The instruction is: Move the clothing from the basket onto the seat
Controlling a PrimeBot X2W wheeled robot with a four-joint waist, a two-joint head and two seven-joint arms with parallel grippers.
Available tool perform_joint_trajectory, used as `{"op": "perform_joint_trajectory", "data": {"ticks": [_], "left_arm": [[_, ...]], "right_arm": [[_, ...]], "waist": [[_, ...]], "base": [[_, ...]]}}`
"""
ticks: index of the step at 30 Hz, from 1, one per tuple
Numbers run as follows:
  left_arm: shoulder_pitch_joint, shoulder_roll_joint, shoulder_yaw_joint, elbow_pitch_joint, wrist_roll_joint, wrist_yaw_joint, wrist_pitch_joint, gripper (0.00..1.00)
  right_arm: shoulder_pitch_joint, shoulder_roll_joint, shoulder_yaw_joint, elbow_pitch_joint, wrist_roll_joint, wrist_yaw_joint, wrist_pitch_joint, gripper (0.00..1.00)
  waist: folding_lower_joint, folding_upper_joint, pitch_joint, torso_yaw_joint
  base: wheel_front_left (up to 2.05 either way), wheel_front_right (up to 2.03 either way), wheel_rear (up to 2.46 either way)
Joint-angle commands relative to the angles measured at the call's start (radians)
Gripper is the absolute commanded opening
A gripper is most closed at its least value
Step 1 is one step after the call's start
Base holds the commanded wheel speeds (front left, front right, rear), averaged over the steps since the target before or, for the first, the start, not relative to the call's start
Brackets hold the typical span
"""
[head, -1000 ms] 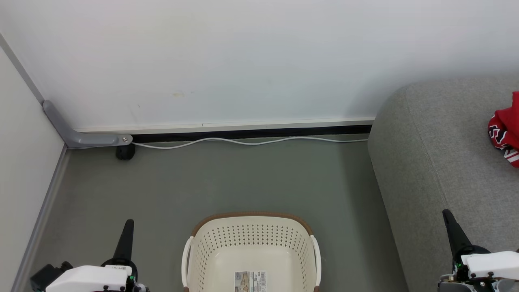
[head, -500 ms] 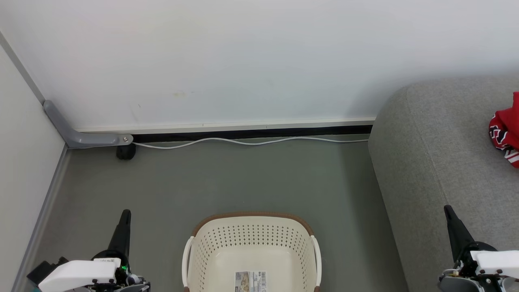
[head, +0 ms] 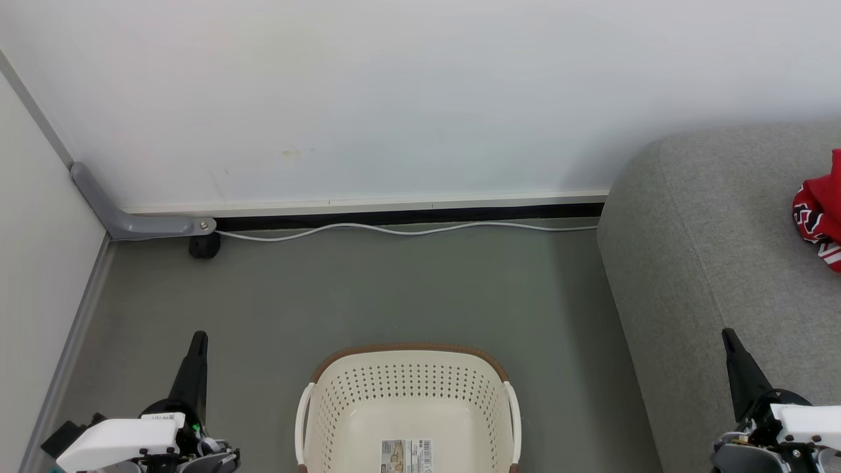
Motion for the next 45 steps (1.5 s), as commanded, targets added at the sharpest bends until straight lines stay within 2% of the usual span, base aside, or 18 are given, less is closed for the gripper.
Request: {"op": "perform_joint_trajectory", "data": {"ticks": [1, 45], "left_arm": [[-0.058, 0.017, 0.033, -0.028, -0.004, -0.008, 0.006, 0.00], [-0.057, 0.017, 0.033, -0.028, -0.004, -0.008, 0.006, 0.00]], "right_arm": [[-0.044, -0.011, 0.016, -0.031, 0.009, 0.004, 0.007, 0.00], [-0.045, -0.009, 0.014, -0.031, 0.007, 0.004, 0.009, 0.00]], "waist": [[0.0000, 0.0000, 0.000, 0.000], [0.0000, 0.0000, 0.000, 0.000]], "base": [[0.00, 0.00, 0.00], [0.00, 0.00, 0.00]]}}
